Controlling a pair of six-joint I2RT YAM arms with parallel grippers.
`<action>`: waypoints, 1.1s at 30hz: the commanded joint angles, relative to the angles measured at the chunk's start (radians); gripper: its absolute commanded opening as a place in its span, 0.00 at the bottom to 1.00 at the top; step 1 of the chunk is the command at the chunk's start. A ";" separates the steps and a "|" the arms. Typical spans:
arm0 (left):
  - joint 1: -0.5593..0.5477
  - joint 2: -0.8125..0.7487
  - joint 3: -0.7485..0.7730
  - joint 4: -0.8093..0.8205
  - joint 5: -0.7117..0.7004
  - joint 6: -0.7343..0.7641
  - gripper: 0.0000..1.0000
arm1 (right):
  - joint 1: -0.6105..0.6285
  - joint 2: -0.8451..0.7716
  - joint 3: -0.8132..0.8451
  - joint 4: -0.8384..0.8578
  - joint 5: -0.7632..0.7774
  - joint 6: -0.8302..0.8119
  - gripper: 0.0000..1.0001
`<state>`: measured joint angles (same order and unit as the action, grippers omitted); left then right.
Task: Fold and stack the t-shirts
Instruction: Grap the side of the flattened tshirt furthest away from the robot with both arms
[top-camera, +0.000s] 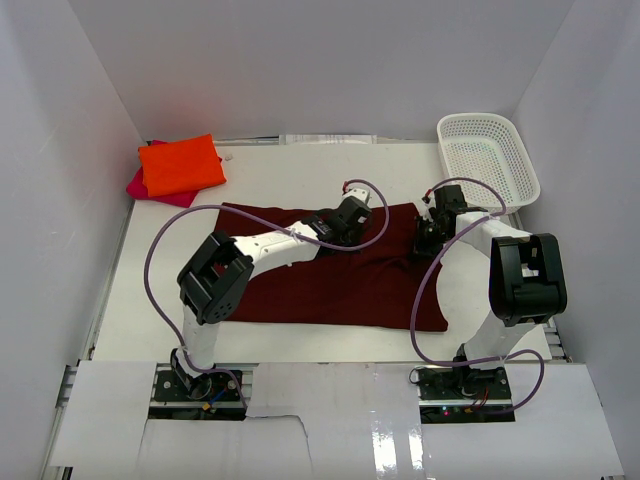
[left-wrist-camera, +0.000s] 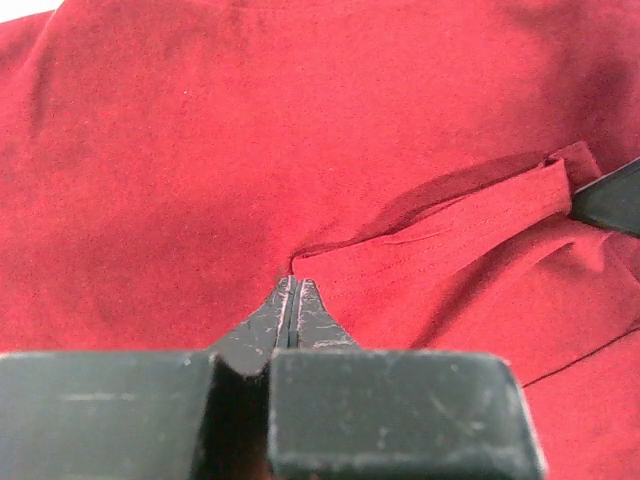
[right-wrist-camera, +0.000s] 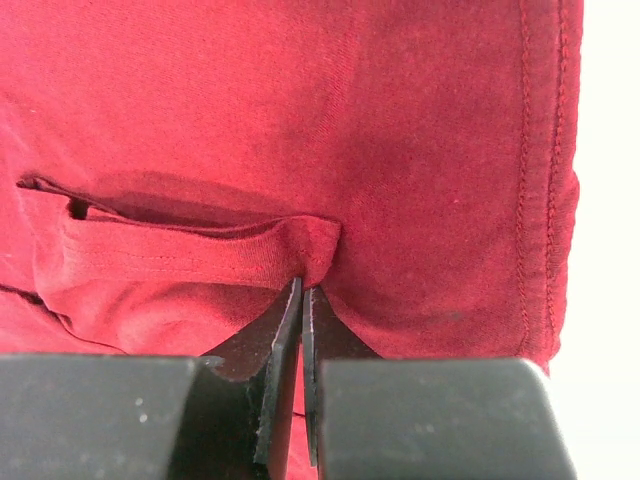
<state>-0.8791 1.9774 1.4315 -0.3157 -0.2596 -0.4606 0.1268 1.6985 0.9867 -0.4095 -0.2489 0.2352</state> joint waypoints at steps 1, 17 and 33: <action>0.003 -0.061 0.030 -0.025 -0.027 0.010 0.00 | 0.007 -0.022 0.047 0.017 -0.023 0.003 0.08; 0.022 0.043 0.087 -0.065 0.085 -0.018 0.30 | 0.008 -0.033 0.046 0.012 -0.013 -0.002 0.08; 0.040 0.080 0.087 -0.077 0.128 -0.036 0.40 | 0.008 -0.037 0.043 0.014 -0.012 -0.005 0.08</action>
<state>-0.8452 2.0438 1.4860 -0.3927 -0.1642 -0.4900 0.1314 1.6985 1.0008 -0.4095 -0.2497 0.2348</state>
